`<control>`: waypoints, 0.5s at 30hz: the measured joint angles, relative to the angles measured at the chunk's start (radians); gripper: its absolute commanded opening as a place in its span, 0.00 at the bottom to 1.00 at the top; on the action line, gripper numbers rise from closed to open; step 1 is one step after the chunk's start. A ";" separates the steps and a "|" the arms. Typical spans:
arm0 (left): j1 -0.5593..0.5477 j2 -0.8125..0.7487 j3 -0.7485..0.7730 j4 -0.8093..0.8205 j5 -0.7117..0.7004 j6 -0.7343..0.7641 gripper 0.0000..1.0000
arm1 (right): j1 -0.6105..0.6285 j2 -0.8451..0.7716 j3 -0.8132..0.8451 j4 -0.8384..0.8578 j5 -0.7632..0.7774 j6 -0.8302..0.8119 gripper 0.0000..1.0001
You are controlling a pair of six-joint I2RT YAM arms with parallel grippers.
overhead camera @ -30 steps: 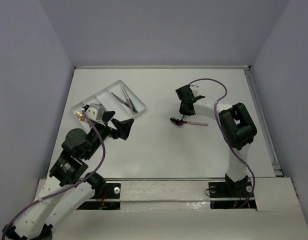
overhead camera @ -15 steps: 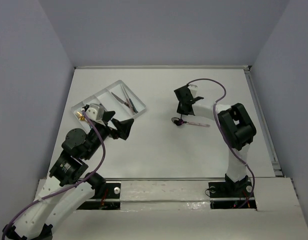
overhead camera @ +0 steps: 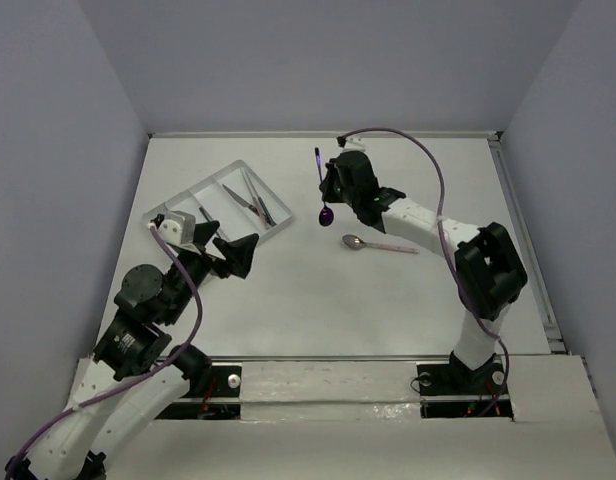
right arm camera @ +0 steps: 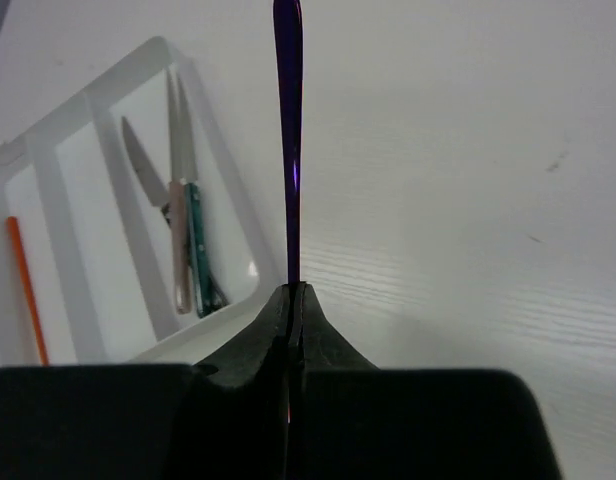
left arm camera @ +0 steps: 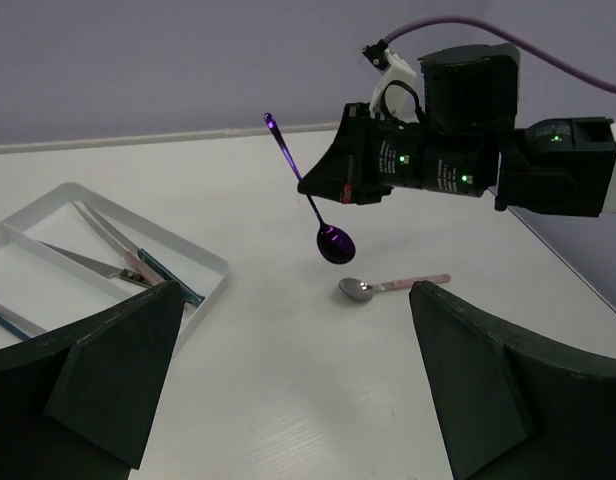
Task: Sort the eating utensils into containers
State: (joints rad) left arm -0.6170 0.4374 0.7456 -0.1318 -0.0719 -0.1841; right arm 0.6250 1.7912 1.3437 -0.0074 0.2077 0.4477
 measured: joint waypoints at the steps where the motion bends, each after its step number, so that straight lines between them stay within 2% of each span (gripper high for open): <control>1: 0.005 -0.010 0.000 0.000 -0.014 0.000 0.99 | 0.016 0.027 0.038 0.016 -0.027 -0.011 0.00; 7: 0.043 -0.072 0.000 0.014 -0.108 -0.002 0.99 | 0.145 0.250 0.277 0.080 -0.190 -0.055 0.00; 15: 0.081 -0.067 0.000 0.023 -0.151 -0.008 0.99 | 0.238 0.626 0.753 0.072 -0.392 -0.089 0.00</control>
State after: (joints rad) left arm -0.5358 0.3706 0.7456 -0.1093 -0.2234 -0.1921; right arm 0.8631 2.4172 2.0972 0.0643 -0.1844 0.3588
